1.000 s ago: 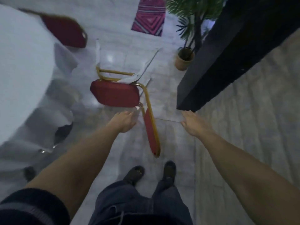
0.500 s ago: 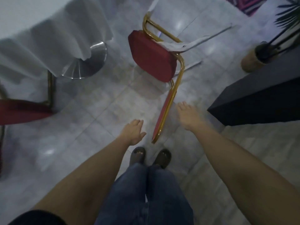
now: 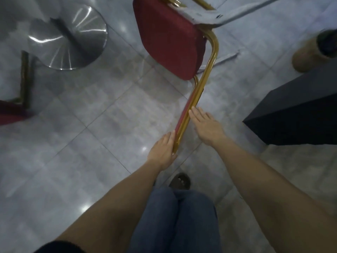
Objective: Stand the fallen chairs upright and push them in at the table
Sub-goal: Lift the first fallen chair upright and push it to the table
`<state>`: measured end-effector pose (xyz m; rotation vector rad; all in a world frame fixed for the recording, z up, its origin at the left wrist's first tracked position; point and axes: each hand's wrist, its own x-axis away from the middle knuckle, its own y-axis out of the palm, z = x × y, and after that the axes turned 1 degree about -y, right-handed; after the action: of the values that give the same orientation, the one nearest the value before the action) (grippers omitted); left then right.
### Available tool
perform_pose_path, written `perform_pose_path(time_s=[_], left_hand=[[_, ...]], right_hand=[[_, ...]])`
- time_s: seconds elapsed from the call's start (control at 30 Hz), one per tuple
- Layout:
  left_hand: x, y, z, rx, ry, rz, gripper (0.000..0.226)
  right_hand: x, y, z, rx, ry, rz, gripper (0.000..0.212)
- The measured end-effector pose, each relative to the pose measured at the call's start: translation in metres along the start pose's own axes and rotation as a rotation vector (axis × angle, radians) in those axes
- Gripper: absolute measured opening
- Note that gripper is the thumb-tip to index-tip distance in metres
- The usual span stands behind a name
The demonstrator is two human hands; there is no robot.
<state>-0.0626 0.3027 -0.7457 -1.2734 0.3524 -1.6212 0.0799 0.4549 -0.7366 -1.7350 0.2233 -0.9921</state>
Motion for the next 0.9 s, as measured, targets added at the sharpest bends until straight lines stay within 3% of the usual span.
perform_pose_path(time_s=[0.13, 0.23, 0.4, 0.67, 0.9], left_hand=[[-0.029, 0.029, -0.002, 0.199, -0.117, -0.033, 0.101], [-0.034, 0.043, -0.005, 0.314, -0.177, 0.031, 0.075], [-0.022, 0.039, -0.007, 0.269, -0.249, 0.131, 0.044], [0.034, -0.040, -0.064, 0.145, -0.289, 0.183, 0.026], [0.139, -0.158, -0.098, 0.085, -0.319, 0.271, 0.029]], right_hand=[[-0.017, 0.031, 0.011, -0.023, -0.029, 0.111, 0.077], [-0.020, 0.042, 0.018, 0.014, -0.058, 0.176, 0.082], [-0.020, 0.034, 0.009, 0.037, -0.067, 0.182, 0.080], [-0.022, -0.028, -0.049, 0.018, -0.169, 0.134, 0.070], [-0.012, -0.140, -0.140, 0.067, -0.349, 0.101, 0.069]])
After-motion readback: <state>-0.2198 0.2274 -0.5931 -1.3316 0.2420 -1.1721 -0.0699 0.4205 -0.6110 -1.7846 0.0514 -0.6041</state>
